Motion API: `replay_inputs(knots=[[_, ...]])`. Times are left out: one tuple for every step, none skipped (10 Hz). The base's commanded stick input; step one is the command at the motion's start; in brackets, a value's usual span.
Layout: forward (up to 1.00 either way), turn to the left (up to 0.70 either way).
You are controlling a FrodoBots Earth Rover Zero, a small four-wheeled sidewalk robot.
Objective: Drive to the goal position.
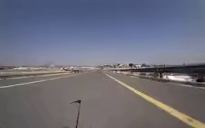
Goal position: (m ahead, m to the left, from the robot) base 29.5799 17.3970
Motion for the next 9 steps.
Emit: replay_inputs(knots=[[1.0,0.0],[1.0,0.0],[1.0,0.0],[1.0,0.0],[1.0,0.0],[1.0,0.0],[1.0,0.0],[1.0,0.01],[1.0,0.01]])
